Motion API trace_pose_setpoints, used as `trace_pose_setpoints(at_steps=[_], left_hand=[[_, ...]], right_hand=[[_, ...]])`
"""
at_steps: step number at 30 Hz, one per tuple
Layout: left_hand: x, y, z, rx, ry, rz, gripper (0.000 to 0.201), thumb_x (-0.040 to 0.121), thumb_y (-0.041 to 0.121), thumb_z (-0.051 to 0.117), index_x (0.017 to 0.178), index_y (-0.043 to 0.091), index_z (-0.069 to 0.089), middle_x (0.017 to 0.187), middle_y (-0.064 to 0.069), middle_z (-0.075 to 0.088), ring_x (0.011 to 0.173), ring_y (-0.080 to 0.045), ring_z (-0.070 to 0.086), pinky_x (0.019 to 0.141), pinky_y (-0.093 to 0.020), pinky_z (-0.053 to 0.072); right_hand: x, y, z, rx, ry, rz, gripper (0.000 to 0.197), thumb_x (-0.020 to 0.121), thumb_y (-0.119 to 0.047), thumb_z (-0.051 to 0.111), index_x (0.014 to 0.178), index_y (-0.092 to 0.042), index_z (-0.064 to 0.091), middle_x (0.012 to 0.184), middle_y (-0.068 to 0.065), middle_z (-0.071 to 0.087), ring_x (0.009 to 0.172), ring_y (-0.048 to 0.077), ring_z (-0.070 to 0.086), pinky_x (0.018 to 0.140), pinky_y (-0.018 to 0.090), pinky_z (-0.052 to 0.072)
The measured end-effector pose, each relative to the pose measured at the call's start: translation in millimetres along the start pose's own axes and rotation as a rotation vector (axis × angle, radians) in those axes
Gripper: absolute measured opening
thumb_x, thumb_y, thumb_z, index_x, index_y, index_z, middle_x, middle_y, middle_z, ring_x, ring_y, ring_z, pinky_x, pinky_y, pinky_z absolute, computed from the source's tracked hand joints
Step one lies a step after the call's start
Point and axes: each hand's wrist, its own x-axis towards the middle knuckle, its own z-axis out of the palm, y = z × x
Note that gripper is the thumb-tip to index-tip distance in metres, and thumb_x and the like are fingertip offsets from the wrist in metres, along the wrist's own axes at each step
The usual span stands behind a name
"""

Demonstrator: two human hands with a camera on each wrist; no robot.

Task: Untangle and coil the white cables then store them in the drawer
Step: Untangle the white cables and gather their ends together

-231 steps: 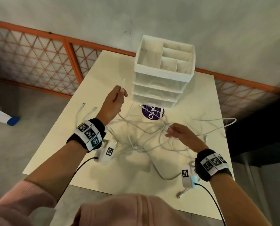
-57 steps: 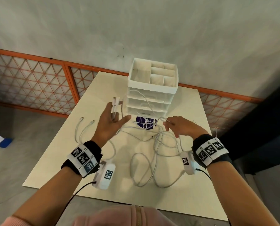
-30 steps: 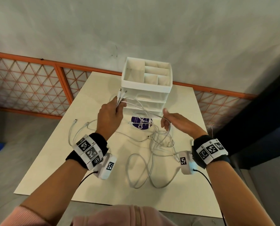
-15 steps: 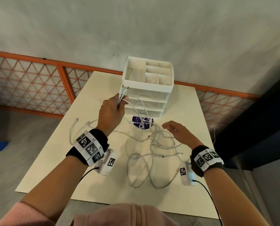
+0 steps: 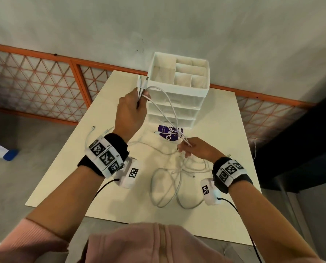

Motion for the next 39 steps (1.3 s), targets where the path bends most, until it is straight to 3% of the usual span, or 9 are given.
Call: trace_pose_setpoints(at_steps=[4, 7, 12, 19, 25, 29, 32, 36, 39], left_hand=[[-9, -16, 0, -0.007, -0.009, -0.051, 0.036, 0.096, 0.025, 0.042, 0.089, -0.004, 0.062, 0.06, -0.002, 0.049, 0.053, -0.029, 0.044, 0.054, -0.03, 0.03], [-17, -25, 7, -0.003, -0.16, -0.138, 0.029, 0.095, 0.02, 0.044, 0.084, -0.003, 0.06, 0.058, -0.004, 0.051, 0.052, -0.026, 0.044, 0.054, -0.028, 0.033], [-34, -28, 9, 0.032, -0.42, -0.295, 0.052, 0.083, 0.05, 0.034, 0.073, 0.001, 0.05, 0.058, -0.004, 0.043, 0.058, -0.025, 0.04, 0.059, -0.035, 0.031], [-36, -23, 4, 0.142, -0.43, -0.268, 0.065, 0.093, 0.062, 0.03, 0.064, 0.007, 0.05, 0.055, -0.003, 0.049, 0.058, -0.022, 0.046, 0.062, -0.034, 0.033], [-51, -27, 10, 0.329, -0.637, -0.256, 0.068, 0.07, 0.071, 0.06, 0.05, 0.015, 0.027, 0.046, 0.001, 0.036, 0.05, -0.017, 0.043, 0.05, -0.03, 0.026], [-68, -30, 16, 0.386, -0.939, -0.255, 0.062, 0.061, 0.068, 0.071, 0.053, 0.014, 0.041, 0.052, 0.002, 0.048, 0.056, -0.017, 0.051, 0.053, -0.028, 0.032], [-83, -29, 19, 0.375, -1.087, -0.274, 0.049, 0.062, 0.059, 0.077, 0.06, 0.017, 0.051, 0.058, 0.003, 0.054, 0.058, -0.015, 0.052, 0.054, -0.027, 0.032], [-100, -27, 23, 0.421, -1.175, -0.246, 0.046, 0.062, 0.056, 0.078, 0.062, 0.017, 0.054, 0.059, 0.002, 0.055, 0.059, -0.017, 0.053, 0.054, -0.026, 0.033], [-108, -26, 25, 0.462, -1.211, -0.204, 0.046, 0.064, 0.056, 0.076, 0.059, 0.017, 0.051, 0.057, 0.003, 0.052, 0.059, -0.019, 0.053, 0.056, -0.027, 0.035]], right_hand=[[-11, 28, -13, 0.062, 0.192, 0.116, 0.036, 0.094, -0.03, 0.056, 0.063, -0.012, 0.059, 0.048, -0.005, 0.057, 0.044, -0.001, 0.058, 0.052, 0.007, 0.041], [-19, 21, -31, 0.306, 0.382, 0.131, 0.039, 0.096, -0.027, 0.053, 0.061, -0.009, 0.053, 0.034, -0.002, 0.046, 0.032, 0.009, 0.052, 0.041, 0.017, 0.046], [-30, -1, -66, 0.101, 0.499, 0.103, 0.032, 0.073, -0.027, 0.08, 0.061, -0.017, 0.052, 0.063, 0.005, 0.06, 0.046, 0.01, 0.039, 0.046, 0.023, 0.032], [-74, 12, -80, -0.211, 0.249, 0.216, 0.04, 0.058, -0.034, 0.088, 0.079, -0.013, 0.061, 0.06, -0.002, 0.044, 0.055, 0.012, 0.039, 0.053, 0.024, 0.031], [-92, 61, -31, -0.291, -0.21, 0.41, 0.032, 0.067, -0.047, 0.079, 0.074, -0.019, 0.064, 0.071, -0.003, 0.055, 0.071, 0.014, 0.05, 0.067, 0.026, 0.035], [-105, 80, 7, -0.15, -0.375, 0.507, 0.061, 0.082, -0.073, 0.039, 0.079, -0.025, 0.076, 0.062, -0.004, 0.041, 0.064, 0.016, 0.038, 0.07, 0.029, 0.031], [-110, 93, 24, -0.091, -0.385, 0.613, 0.092, 0.089, -0.07, 0.002, 0.082, -0.019, 0.078, 0.056, -0.003, 0.045, 0.057, 0.014, 0.042, 0.067, 0.028, 0.034], [-110, 109, 38, -0.173, -0.154, 0.69, 0.06, 0.096, -0.054, 0.033, 0.083, -0.005, 0.066, 0.061, 0.001, 0.061, 0.058, 0.017, 0.059, 0.055, 0.022, 0.04], [-100, 114, 51, -0.086, 0.032, 0.654, 0.041, 0.09, -0.038, 0.06, 0.07, -0.002, 0.061, 0.056, 0.006, 0.063, 0.042, 0.013, 0.058, 0.051, 0.024, 0.049]])
